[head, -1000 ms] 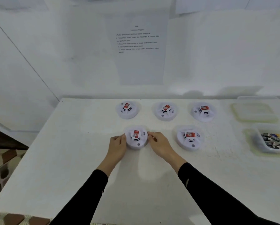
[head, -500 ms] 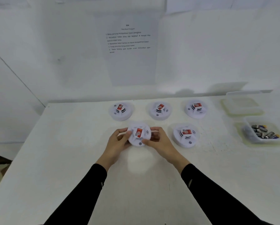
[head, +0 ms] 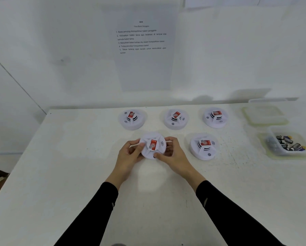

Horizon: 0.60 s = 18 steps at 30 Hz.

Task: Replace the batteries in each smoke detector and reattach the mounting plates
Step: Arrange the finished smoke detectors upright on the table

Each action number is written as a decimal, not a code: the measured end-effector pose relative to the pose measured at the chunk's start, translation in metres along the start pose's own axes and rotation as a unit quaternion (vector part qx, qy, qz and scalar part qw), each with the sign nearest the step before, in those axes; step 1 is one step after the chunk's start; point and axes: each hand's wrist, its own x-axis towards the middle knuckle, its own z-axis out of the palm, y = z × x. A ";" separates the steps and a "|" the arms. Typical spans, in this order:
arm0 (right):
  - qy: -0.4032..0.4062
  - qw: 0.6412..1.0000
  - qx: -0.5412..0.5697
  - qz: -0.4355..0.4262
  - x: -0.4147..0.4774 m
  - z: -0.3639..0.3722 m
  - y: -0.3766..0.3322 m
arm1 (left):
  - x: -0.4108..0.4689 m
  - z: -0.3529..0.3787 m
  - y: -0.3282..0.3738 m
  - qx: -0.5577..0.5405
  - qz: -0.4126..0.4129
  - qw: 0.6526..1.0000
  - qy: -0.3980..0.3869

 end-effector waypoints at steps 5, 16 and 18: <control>-0.005 1.000 0.002 0.003 0.001 -0.001 -0.001 | 0.000 -0.001 0.000 -0.004 0.000 1.000 -0.001; -0.009 1.000 -0.004 -0.002 0.001 -0.002 0.000 | 0.000 -0.001 0.000 0.002 0.005 1.000 -0.003; -0.011 1.000 -0.005 -0.003 0.001 -0.002 -0.001 | -0.001 -0.001 0.000 0.005 0.008 1.000 -0.004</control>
